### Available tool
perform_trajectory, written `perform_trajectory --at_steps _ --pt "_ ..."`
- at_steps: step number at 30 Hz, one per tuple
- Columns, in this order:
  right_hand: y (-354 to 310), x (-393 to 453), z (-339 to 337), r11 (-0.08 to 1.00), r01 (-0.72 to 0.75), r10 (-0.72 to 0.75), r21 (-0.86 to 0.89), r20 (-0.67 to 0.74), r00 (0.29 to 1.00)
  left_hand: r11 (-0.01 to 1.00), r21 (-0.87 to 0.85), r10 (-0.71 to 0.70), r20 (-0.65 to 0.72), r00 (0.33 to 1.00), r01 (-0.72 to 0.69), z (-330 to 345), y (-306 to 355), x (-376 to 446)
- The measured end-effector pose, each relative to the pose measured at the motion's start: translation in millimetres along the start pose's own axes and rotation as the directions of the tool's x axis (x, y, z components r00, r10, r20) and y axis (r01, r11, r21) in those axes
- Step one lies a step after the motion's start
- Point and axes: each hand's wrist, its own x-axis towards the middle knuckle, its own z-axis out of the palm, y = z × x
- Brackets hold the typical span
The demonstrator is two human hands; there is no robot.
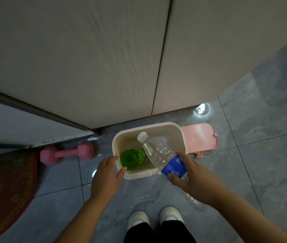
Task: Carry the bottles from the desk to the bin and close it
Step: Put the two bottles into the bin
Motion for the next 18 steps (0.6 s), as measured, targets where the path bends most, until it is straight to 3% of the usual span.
perform_trajectory --at_steps 4,7,14,18 --pt "-5 18 -2 0.999 0.035 -0.035 -0.008 -0.005 0.999 0.999 -0.021 0.035 -0.004 0.999 -0.036 9 10 6" --pt "-8 31 -3 0.986 0.066 -0.069 -0.150 -0.010 0.998 0.995 -0.097 -0.009 -0.053 0.999 0.004 14 15 8" --pt "-29 73 10 0.916 0.257 -0.291 -0.308 -0.068 0.954 0.971 -0.235 -0.076 -0.148 0.986 0.040 10 6 15" --pt "-32 95 19 0.927 0.213 -0.253 -0.310 -0.095 0.963 0.953 -0.299 -0.106 -0.180 0.978 0.048 6 -1 15"
